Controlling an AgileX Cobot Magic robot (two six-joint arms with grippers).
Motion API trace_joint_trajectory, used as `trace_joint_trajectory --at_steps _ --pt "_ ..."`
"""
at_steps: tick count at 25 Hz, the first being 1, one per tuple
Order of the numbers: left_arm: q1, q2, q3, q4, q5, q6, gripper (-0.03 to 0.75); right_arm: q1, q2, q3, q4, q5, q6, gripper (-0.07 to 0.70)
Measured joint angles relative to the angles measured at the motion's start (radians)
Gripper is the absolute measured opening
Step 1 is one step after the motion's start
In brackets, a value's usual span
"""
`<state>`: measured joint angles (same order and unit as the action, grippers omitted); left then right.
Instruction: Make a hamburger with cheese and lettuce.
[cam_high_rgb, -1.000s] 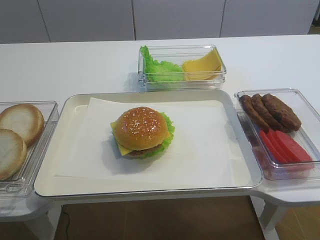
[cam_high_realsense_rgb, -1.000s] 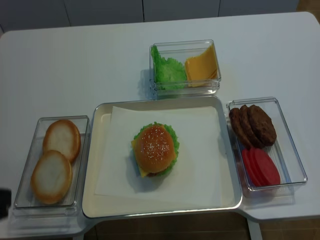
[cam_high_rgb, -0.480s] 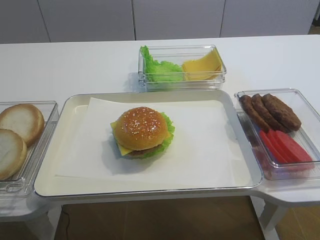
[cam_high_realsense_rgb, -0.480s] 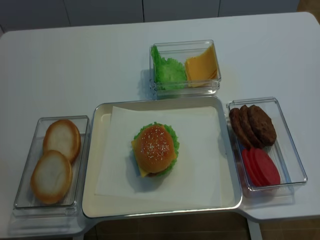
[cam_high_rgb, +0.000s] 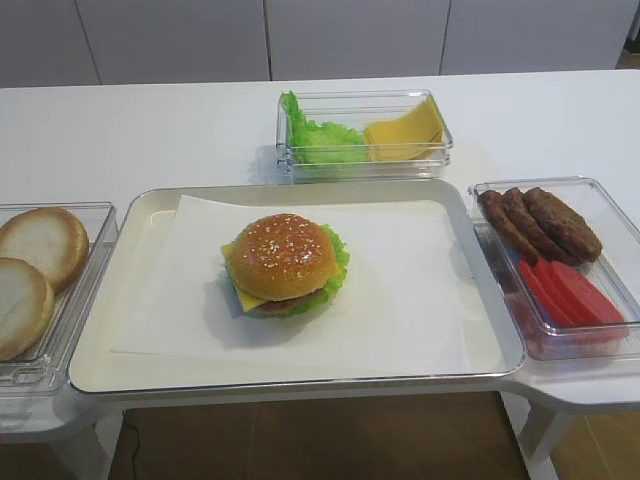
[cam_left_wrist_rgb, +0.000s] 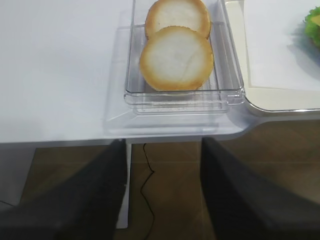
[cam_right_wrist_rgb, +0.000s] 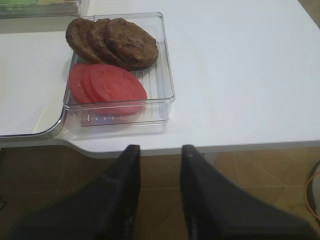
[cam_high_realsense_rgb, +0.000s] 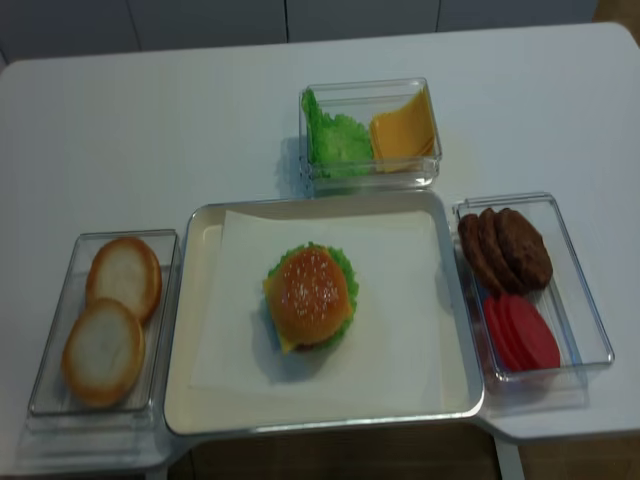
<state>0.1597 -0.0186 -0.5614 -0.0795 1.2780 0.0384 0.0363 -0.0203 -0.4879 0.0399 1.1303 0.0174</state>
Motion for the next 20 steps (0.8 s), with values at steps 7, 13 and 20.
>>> trace_joint_trajectory --at_steps 7,13,20 --pt "0.0 0.0 0.016 0.002 0.002 0.0 0.358 0.0 0.0 0.0 0.0 0.0 0.0 0.211" --pt "0.0 0.0 0.029 0.002 -0.001 0.002 0.358 0.0 0.0 0.0 0.0 0.0 -0.001 0.211" --pt "0.0 0.0 0.041 0.0 -0.047 0.004 0.358 0.0 0.0 0.0 0.0 0.0 -0.001 0.212"
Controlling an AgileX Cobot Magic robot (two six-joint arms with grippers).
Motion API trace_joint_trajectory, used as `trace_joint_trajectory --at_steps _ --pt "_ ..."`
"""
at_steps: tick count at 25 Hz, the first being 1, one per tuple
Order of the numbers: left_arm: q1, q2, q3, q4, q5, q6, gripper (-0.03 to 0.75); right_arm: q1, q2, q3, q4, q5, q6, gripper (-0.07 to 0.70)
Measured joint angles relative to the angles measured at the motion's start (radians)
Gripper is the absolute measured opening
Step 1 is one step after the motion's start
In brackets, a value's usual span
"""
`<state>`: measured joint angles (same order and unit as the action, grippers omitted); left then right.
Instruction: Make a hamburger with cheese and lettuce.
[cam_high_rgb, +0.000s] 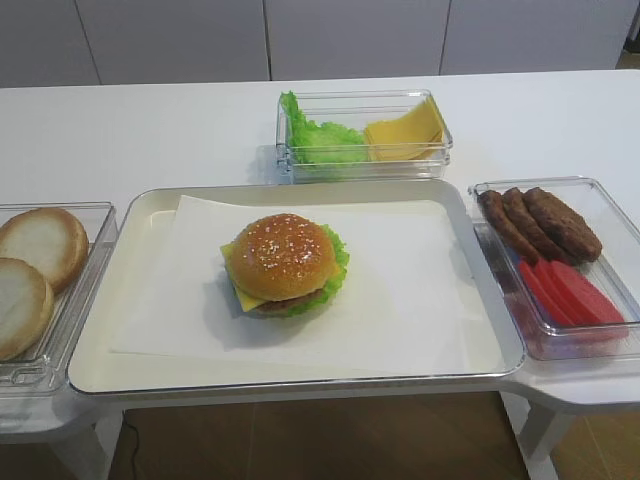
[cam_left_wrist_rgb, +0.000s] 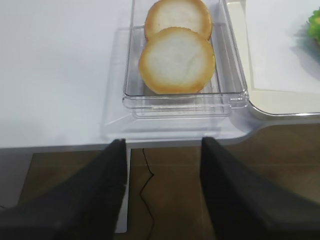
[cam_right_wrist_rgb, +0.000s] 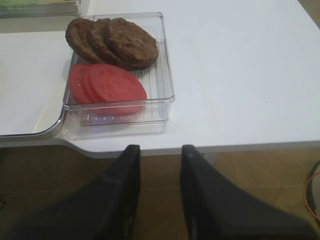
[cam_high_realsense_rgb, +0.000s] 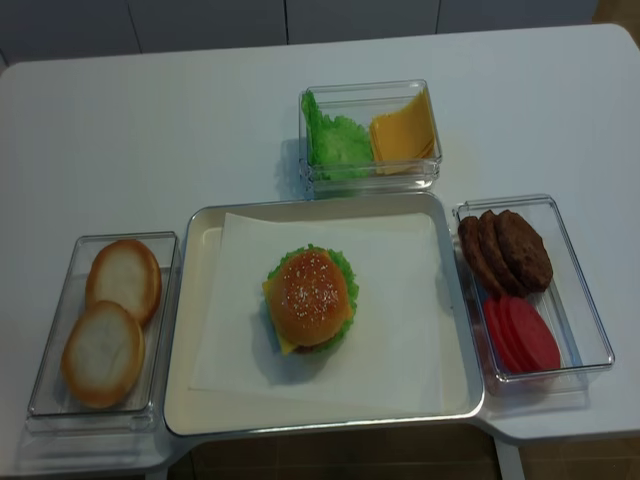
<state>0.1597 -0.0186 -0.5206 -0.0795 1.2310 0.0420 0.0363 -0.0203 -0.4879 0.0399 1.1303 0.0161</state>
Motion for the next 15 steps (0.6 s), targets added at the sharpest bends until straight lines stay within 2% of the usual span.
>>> trace_joint_trajectory --at_steps 9,15 --pt "0.0 0.0 0.024 -0.084 -0.034 0.087 0.358 0.0 0.0 0.0 0.0 0.0 -0.001 0.211" --pt "0.0 0.0 0.026 -0.088 -0.038 0.091 0.358 0.0 0.0 0.0 0.0 0.0 -0.001 0.212"
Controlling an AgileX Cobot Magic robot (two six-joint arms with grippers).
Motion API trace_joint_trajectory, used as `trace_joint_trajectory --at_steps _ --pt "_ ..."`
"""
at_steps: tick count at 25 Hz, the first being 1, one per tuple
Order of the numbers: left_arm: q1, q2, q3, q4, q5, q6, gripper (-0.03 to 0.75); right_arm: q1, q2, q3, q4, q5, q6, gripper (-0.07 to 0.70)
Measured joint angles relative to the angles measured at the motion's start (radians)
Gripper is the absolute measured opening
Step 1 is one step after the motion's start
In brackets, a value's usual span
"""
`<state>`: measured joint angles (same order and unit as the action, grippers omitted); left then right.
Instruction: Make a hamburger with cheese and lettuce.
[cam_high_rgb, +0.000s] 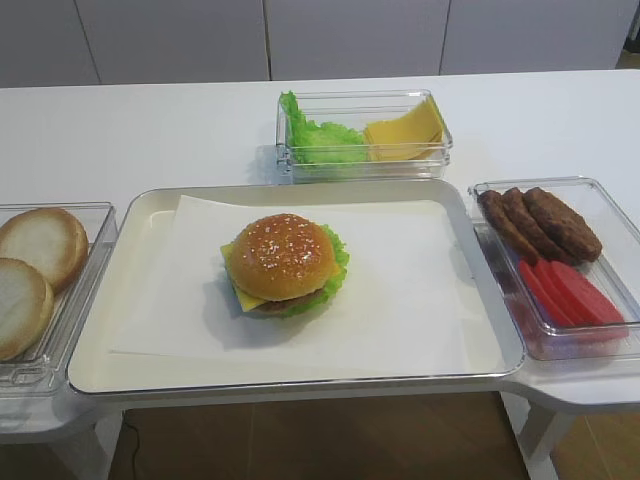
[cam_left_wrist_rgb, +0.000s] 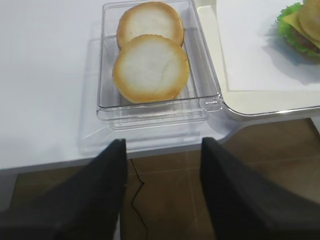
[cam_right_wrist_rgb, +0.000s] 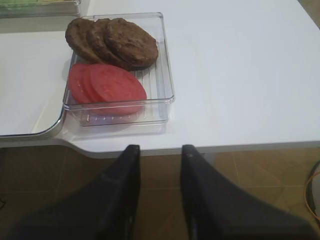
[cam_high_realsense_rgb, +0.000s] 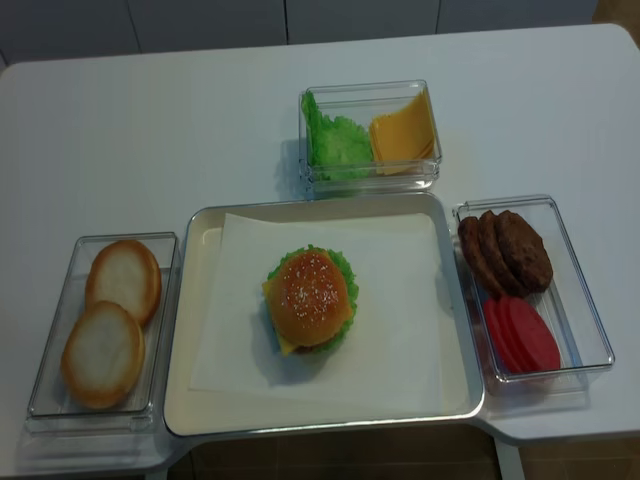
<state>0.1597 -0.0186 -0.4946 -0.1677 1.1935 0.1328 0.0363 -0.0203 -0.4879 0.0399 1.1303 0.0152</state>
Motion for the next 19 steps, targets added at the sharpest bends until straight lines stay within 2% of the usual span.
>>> trace_joint_trajectory --at_steps 19 --pt "0.0 0.0 0.002 0.0 -0.001 0.001 0.358 0.0 0.0 0.0 0.0 0.0 0.0 0.211"
